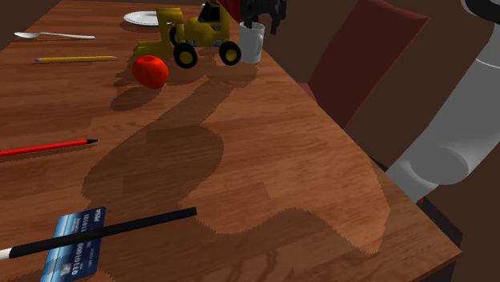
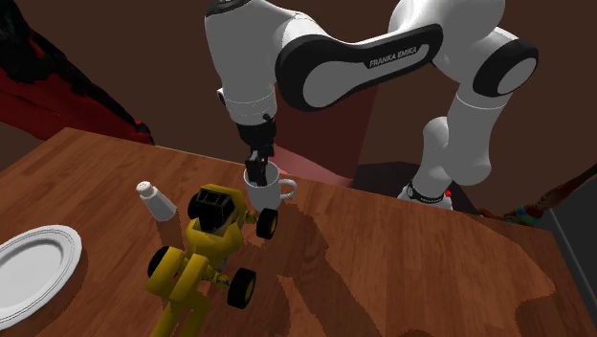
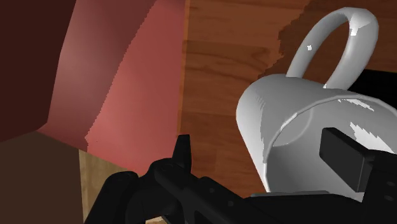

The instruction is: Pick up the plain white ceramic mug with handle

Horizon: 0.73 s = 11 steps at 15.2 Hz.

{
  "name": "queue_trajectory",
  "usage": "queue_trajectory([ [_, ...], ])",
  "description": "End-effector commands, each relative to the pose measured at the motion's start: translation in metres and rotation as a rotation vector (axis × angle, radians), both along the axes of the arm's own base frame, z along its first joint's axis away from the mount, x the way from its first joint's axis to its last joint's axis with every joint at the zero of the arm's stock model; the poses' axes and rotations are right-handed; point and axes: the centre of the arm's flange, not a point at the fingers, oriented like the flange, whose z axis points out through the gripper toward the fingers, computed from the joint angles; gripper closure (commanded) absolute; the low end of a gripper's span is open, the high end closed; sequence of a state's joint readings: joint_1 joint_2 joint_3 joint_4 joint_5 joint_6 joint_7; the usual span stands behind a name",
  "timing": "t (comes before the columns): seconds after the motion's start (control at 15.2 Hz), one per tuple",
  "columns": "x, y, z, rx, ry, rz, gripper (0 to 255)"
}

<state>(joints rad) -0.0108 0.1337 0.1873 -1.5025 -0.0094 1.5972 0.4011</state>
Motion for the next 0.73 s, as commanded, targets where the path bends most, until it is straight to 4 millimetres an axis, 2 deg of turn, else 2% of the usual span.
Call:
queue_trajectory([
  [0.0, 0.0000, 0.0004, -0.0016, 0.000, -0.001, 0.000, 255],
  [0.59, -0.0003, 0.0001, -0.0016, 0.000, -0.001, 0.000, 255],
  [0.66, -0.0003, 0.0001, 0.0037, 0.000, -0.001, 0.000, 255],
])
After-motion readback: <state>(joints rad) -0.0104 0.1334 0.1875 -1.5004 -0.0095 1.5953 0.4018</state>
